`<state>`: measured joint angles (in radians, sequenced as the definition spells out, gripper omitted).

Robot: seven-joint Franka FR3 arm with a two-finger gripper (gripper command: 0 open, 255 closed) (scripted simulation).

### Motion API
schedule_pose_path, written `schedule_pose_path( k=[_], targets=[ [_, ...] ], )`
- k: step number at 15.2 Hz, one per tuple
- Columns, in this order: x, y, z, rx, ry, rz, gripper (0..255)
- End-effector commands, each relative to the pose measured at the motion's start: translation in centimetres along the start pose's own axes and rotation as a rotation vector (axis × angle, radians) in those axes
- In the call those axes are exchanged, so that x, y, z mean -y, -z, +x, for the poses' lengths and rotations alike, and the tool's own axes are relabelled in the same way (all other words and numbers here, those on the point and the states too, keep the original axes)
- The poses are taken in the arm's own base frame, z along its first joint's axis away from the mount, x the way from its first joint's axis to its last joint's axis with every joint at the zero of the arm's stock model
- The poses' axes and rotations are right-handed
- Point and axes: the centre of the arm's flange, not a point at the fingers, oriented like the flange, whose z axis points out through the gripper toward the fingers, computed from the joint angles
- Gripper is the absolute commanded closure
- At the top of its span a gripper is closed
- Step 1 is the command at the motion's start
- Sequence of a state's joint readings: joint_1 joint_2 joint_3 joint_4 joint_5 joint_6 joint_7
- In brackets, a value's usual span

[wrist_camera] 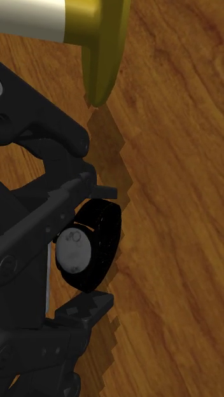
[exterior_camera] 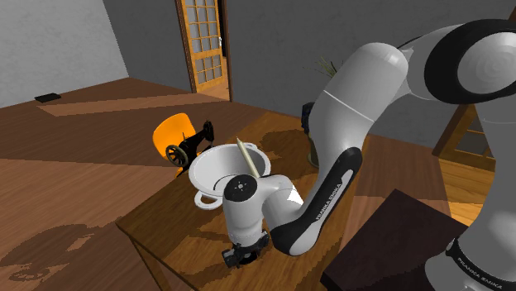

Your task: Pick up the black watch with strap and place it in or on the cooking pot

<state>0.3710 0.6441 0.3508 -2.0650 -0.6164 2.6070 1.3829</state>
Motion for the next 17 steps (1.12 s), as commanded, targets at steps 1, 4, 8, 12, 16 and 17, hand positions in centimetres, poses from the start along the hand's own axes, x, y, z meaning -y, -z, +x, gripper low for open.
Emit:
schedule_pose_path(
  k=[1, 4, 8, 12, 16, 17],
  targets=[
    [0.0, 0.0, 0.0, 0.000, 0.000, 0.000, 255],
    [0.0, 0.0, 0.0, 0.000, 0.000, 0.000, 255],
    [0.0, 1.0, 0.1, 0.000, 0.000, 0.000, 255],
    [-0.2, 3.1, 0.2, 0.000, 0.000, 0.000, 255],
    [-0.3, 5.2, 0.4, 0.000, 0.000, 0.000, 255],
    [-0.3, 5.8, 0.4, 0.000, 0.000, 0.000, 255]
  ],
)
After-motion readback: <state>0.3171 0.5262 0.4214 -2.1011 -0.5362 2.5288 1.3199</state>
